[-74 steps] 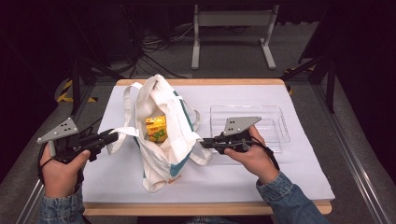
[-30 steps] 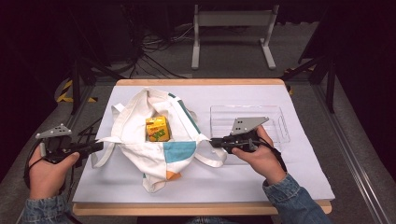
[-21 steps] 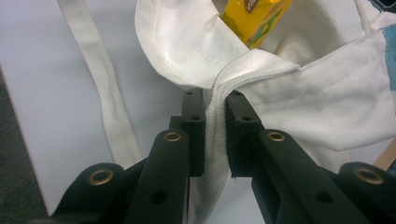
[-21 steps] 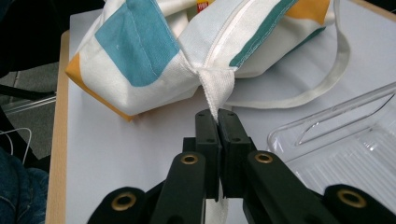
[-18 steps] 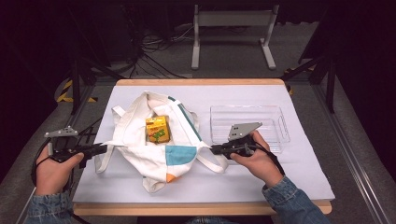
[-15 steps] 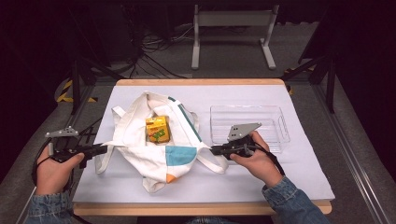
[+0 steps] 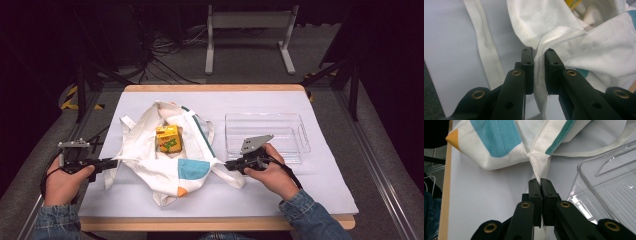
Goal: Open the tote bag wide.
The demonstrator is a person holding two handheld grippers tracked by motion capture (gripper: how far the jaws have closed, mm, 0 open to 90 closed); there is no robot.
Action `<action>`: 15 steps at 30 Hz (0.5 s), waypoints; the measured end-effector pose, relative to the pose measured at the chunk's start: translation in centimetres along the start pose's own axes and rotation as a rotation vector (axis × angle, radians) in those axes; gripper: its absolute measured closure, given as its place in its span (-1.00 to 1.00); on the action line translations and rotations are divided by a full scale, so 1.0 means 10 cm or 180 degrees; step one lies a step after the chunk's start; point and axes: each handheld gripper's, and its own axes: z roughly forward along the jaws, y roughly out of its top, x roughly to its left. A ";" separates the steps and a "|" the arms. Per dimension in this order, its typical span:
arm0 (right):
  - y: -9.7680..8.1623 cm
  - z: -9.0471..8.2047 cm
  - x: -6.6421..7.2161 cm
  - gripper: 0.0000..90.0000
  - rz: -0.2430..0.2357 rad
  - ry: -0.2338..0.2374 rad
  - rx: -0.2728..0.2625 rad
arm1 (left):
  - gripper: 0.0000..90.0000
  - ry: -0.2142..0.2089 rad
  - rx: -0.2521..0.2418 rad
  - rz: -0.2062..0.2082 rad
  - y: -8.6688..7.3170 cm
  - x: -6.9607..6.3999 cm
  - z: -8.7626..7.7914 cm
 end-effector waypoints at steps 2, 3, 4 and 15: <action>-0.01 0.02 0.00 0.95 -0.0008 -0.0004 0.0031 | 0.78 0.0002 0.0018 -0.0008 -0.01 0.03 0.02; -0.01 0.02 0.00 0.95 -0.0008 -0.0004 0.0031 | 0.78 0.0002 0.0018 -0.0008 -0.01 0.03 0.02; -0.01 0.03 0.00 0.95 -0.0009 -0.0006 0.0044 | 0.78 -0.0002 0.0028 -0.0036 -0.02 0.03 0.03; -0.10 0.15 -0.04 0.95 0.0042 0.0016 0.0165 | 0.78 0.0018 0.0219 -0.0120 -0.07 0.12 0.16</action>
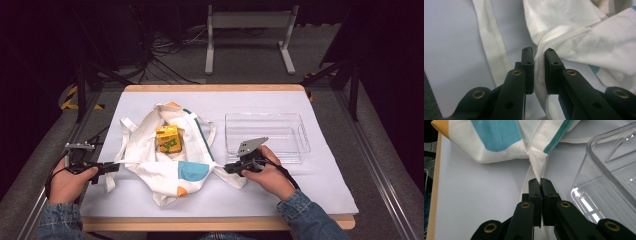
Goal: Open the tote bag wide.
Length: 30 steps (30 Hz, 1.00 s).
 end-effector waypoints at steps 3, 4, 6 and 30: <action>-0.01 0.02 -0.01 0.95 0.0015 -0.0001 0.0015 | 0.78 -0.0030 0.0028 -0.0047 -0.01 0.03 0.04; -0.03 0.04 -0.02 0.95 0.0016 0.0001 0.0022 | 0.78 -0.0026 0.0039 -0.0049 -0.02 0.04 0.04; -0.04 0.06 -0.03 0.95 0.0031 0.0002 0.0027 | 0.78 -0.0036 0.0067 -0.0077 -0.03 0.06 0.07; 0.11 -0.13 0.06 0.49 0.0057 0.0042 -0.0218 | 0.14 -0.0067 -0.0468 0.0155 0.02 -0.08 -0.31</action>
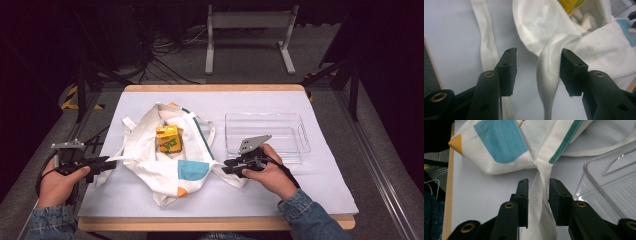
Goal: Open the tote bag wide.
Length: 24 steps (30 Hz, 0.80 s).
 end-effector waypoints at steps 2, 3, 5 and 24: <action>0.04 -0.05 0.01 0.45 -0.0022 -0.0015 -0.0068 | 0.13 0.0021 -0.0051 0.0028 0.03 -0.03 -0.04; 0.06 -0.07 0.02 0.43 -0.0032 -0.0026 -0.0087 | 0.11 0.0038 -0.0086 0.0071 0.05 -0.06 -0.07; 0.11 -0.12 0.04 0.37 -0.0065 -0.0061 -0.0158 | 0.09 0.0077 -0.0196 0.0074 0.08 -0.10 -0.10; 0.69 -0.25 0.03 0.50 -0.0163 -0.0193 -0.0731 | 0.10 0.0081 -0.0963 0.0457 0.35 -0.47 -0.20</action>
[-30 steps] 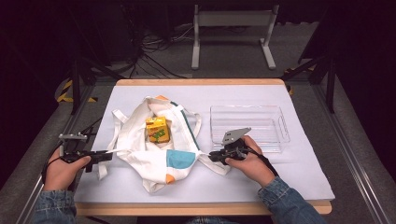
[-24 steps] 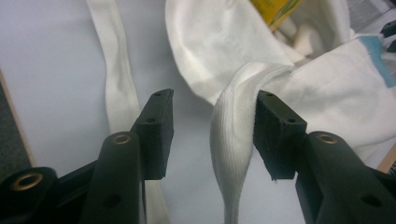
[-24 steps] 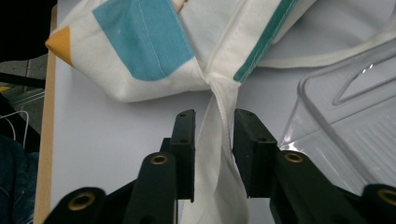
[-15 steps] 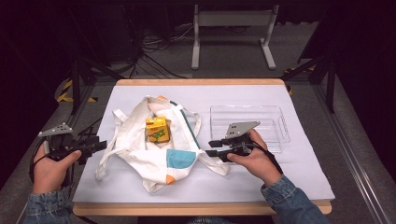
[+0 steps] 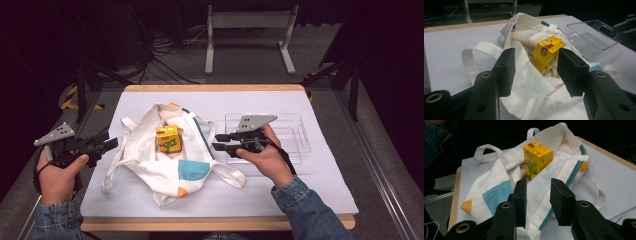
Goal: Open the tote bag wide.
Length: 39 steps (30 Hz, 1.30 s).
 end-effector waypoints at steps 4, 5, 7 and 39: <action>0.09 0.07 -0.04 0.54 0.0018 -0.0054 -0.0090 | 0.09 0.0010 -0.0137 0.0005 0.00 -0.02 -0.03; 0.11 0.10 -0.05 0.54 0.0003 -0.0065 -0.0101 | 0.08 -0.0003 -0.0190 0.0019 0.00 -0.03 -0.05; 0.15 0.16 -0.06 0.55 -0.0014 -0.0084 -0.0115 | 0.06 -0.0007 -0.0282 0.0066 0.00 -0.04 -0.07; 0.46 1.27 -0.38 0.89 -0.0029 -0.0270 0.0212 | 0.01 -0.0023 -0.0196 0.0350 -0.10 -0.13 -0.21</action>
